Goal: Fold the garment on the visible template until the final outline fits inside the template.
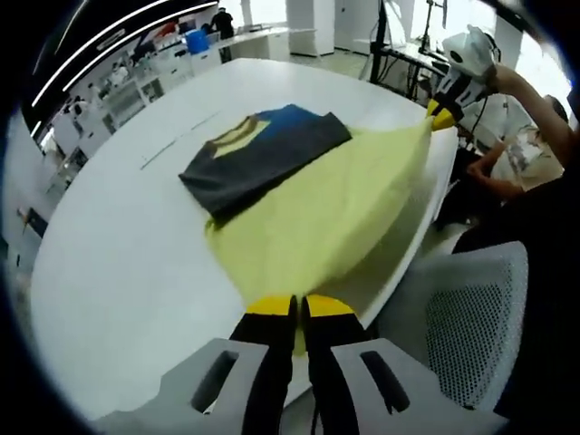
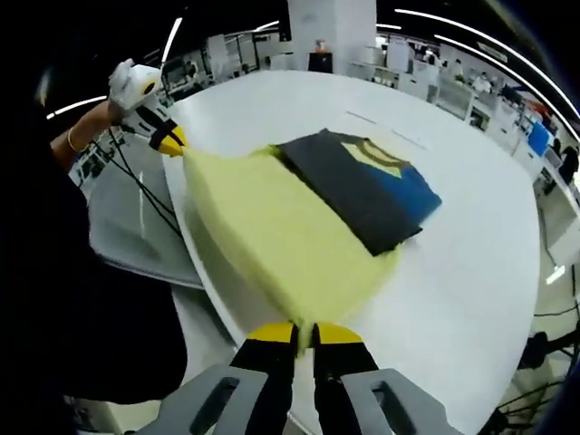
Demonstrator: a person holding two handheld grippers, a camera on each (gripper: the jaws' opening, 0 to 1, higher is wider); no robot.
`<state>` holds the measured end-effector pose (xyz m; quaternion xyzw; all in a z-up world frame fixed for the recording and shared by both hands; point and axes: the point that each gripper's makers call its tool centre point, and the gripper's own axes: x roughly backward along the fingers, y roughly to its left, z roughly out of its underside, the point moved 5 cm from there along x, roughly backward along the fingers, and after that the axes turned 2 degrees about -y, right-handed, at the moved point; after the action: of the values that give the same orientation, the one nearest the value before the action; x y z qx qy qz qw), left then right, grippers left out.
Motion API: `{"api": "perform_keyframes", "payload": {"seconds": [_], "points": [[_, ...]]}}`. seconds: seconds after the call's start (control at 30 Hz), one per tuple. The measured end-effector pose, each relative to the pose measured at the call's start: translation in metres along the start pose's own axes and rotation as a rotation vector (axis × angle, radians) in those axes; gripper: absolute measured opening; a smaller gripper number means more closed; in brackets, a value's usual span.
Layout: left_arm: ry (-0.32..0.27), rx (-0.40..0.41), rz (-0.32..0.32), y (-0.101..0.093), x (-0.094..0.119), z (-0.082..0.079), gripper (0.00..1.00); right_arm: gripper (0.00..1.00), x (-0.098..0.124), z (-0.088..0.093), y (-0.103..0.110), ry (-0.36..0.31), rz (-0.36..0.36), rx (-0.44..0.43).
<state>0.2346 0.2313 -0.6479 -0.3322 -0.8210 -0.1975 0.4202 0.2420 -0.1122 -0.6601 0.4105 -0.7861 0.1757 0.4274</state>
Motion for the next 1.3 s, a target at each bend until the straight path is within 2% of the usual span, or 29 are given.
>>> {"api": "perform_keyframes", "payload": {"seconds": [0.2, 0.53, 0.73, 0.8, 0.9, 1.03, 1.3], "points": [[-0.012, 0.006, -0.009, 0.0, 0.01, -0.009, 0.01, 0.02, 0.009, -0.007, 0.0, 0.002, 0.01, 0.012], [-0.059, 0.006, -0.059, 0.023, 0.008, -0.029, 0.01, 0.02, 0.012, -0.027, -0.017, -0.053, 0.073, 0.043], [-0.098, -0.04, -0.112, 0.041, 0.003, -0.05, 0.01, 0.02, 0.009, -0.044, -0.037, -0.093, 0.13, 0.051], [-0.118, -0.033, -0.135, 0.048, 0.002, -0.057, 0.01, 0.02, 0.009, -0.051, -0.045, -0.119, 0.158, 0.044], [-0.144, -0.037, -0.153, 0.055, 0.001, -0.066, 0.01, 0.02, 0.009, -0.061, -0.056, -0.124, 0.202, 0.089], [-0.182, -0.017, -0.183, 0.068, -0.002, -0.079, 0.01, 0.02, 0.008, -0.073, -0.068, -0.142, 0.24, 0.105], [-0.21, -0.049, -0.248, 0.087, -0.008, -0.097, 0.01, 0.02, 0.003, -0.099, -0.094, -0.171, 0.321, 0.135]]}}
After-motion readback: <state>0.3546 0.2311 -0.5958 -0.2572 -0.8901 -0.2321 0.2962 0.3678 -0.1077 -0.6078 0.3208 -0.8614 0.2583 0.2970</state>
